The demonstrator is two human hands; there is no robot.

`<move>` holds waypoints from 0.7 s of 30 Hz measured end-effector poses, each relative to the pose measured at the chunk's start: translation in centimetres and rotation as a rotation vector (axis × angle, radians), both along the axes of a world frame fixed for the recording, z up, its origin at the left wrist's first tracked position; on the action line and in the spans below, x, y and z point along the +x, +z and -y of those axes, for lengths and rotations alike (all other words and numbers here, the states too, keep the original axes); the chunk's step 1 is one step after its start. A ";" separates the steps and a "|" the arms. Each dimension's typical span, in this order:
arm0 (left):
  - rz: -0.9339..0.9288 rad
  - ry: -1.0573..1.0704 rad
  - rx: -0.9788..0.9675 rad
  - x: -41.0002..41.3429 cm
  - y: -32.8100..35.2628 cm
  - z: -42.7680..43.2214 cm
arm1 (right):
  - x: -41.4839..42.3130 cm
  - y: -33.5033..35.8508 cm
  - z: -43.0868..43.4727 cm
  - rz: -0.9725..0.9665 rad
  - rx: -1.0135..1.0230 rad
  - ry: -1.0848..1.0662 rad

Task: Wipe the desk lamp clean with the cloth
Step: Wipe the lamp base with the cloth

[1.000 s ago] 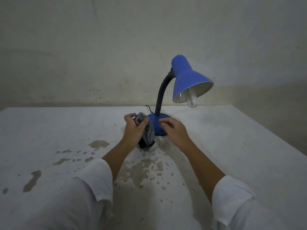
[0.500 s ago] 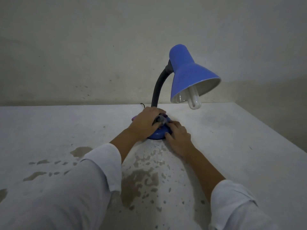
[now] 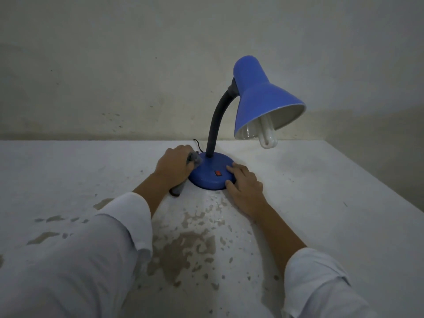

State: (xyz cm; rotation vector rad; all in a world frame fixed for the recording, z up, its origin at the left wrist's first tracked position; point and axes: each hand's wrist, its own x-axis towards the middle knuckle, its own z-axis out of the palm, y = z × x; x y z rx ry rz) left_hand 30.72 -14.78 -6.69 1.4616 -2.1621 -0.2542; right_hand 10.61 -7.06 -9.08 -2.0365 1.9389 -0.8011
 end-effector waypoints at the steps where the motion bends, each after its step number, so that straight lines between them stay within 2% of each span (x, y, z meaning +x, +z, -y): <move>1: 0.009 0.041 -0.011 0.3 0.2 0.1 | 0.1 0.0 -0.1 -0.006 0.003 0.003; 3: -0.030 0.020 -0.038 0.0 0.6 -0.1 | 0.1 0.0 -0.1 -0.012 0.007 0.007; 7: -0.014 -0.182 -0.081 -3.4 0.4 -2.0 | 0.0 -0.1 0.1 -0.017 -0.021 -0.001; 10: -0.112 -0.099 -0.127 -3.8 -0.7 -1.7 | 0.0 -0.3 0.1 -0.015 -0.026 -0.003; 18: -0.036 0.083 -0.095 -3.5 -0.8 -0.1 | 0.0 -0.1 -0.1 -0.020 -0.027 0.000; 21: -0.099 0.261 -0.007 -1.6 -0.8 0.5 | 0.2 -0.2 -0.2 -0.034 -0.017 0.006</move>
